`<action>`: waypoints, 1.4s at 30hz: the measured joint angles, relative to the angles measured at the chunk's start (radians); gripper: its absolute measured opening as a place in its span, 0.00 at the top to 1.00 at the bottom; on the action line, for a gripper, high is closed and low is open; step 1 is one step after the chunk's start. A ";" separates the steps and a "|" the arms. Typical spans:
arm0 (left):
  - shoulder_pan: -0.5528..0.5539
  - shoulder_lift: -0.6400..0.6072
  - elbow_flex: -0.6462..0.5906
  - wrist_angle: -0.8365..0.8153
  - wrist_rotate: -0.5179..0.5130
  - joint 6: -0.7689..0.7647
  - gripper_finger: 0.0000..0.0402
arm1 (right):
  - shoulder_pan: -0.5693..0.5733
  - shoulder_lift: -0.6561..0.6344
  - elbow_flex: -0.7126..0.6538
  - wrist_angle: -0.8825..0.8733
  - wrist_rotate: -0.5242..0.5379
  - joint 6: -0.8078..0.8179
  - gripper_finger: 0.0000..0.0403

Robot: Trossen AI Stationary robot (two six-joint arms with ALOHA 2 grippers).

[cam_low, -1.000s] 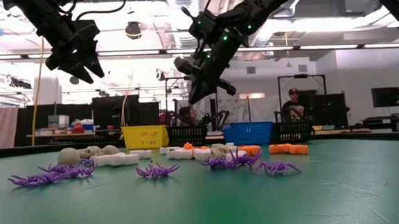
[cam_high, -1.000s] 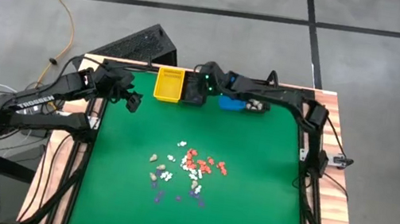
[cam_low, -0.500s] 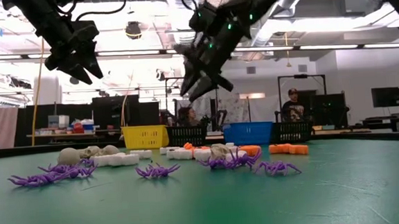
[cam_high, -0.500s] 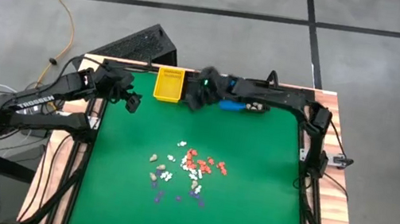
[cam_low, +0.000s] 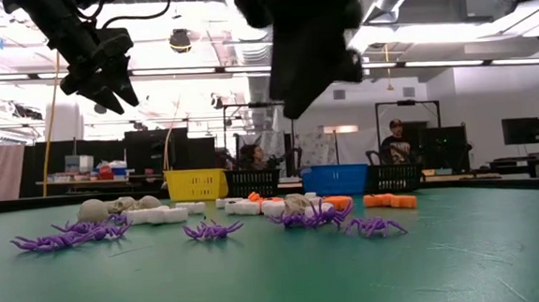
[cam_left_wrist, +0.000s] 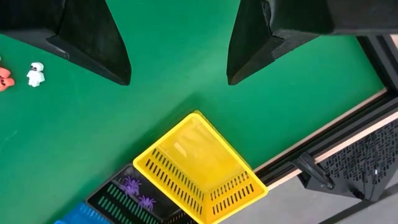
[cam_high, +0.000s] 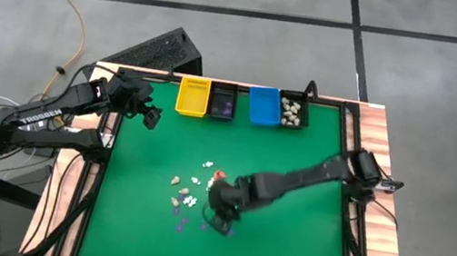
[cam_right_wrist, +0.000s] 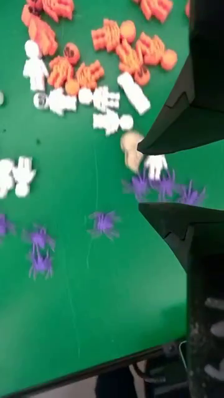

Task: Sort Halloween decoration
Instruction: Put the purple spider toy into the left black basket

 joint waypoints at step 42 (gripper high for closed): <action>0.000 0.000 0.000 -0.010 0.000 0.039 0.36 | 0.101 0.187 0.000 0.117 0.050 -0.179 0.60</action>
